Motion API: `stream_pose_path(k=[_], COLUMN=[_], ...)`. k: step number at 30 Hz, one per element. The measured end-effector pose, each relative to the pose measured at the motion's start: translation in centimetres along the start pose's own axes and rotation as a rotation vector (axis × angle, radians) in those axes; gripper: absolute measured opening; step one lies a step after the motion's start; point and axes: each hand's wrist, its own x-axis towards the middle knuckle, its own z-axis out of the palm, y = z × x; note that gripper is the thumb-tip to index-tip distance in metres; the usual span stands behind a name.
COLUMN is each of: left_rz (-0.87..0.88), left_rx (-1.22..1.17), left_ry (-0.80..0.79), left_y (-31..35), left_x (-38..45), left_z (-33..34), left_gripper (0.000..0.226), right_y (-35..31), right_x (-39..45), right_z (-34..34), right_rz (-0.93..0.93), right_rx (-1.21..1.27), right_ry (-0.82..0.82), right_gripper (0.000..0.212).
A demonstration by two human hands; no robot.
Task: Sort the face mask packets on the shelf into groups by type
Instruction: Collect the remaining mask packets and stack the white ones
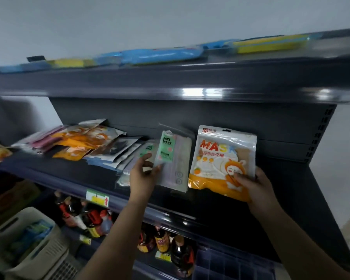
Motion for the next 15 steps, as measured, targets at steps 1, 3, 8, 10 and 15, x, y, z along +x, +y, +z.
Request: stream_pose_path(k=[1,3,8,10,15], left_rz=[-0.007,-0.002,-0.039,-0.057,-0.070], left_rx=[-0.004,0.004,-0.065,-0.073,0.049], left_ry=[0.010,0.028,0.001,-0.018,-0.077], left_y=[0.1,0.0,-1.5,-2.2,-4.1], left_x=[0.7,2.5,6.9,8.4,11.3], left_z=[-0.7,-1.8,-3.9,-4.4,-5.3], left_gripper=[0.046,0.046,0.052,0.053,0.052], right_y=[0.2,0.4,1.5,2.1,3.2], right_x=[0.2,0.6,1.5,1.8,1.7], right_z=[1.0,3.0,7.3,8.9,12.5], right_rz=[0.006,0.015,0.017,0.016,0.016], right_rx=[0.009,0.022,0.022,0.031,0.066], right_ry=[0.000,-0.007,0.038,0.056,0.093], right_gripper=[0.042,0.043,0.046,0.047,0.043])
